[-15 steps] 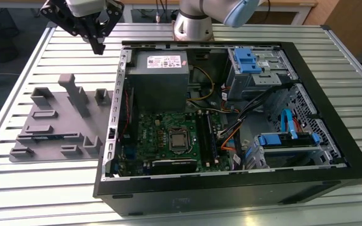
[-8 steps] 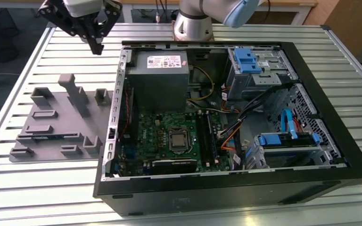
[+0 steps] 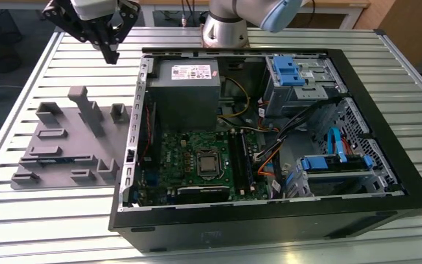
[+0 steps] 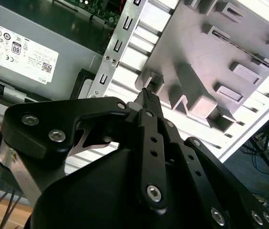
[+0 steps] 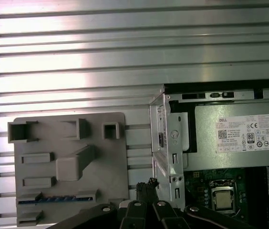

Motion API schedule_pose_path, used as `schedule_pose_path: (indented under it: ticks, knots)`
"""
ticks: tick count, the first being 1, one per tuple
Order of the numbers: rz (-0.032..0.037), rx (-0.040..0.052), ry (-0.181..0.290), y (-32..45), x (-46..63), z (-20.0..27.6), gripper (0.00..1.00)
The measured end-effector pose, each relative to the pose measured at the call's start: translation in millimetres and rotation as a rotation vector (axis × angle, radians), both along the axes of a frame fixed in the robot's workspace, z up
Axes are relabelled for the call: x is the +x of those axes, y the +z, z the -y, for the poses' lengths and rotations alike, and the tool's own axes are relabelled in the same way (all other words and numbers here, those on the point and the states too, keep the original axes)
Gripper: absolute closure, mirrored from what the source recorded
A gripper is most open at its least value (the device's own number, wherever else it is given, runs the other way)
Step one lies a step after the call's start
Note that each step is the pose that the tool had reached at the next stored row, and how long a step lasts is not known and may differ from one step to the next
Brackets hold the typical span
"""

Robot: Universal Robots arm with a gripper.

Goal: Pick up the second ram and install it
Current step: 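Reach for the second ram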

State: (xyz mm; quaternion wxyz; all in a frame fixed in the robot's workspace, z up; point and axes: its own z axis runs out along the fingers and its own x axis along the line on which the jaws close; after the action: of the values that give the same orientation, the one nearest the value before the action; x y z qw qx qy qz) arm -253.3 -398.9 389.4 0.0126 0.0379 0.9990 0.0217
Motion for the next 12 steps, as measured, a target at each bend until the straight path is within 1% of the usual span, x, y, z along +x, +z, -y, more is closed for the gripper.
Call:
schedule_pose_path:
  ticks: [12]
  knots:
    - [0.0, 0.0, 0.0, -0.4, -3.7, 0.0, 0.89]
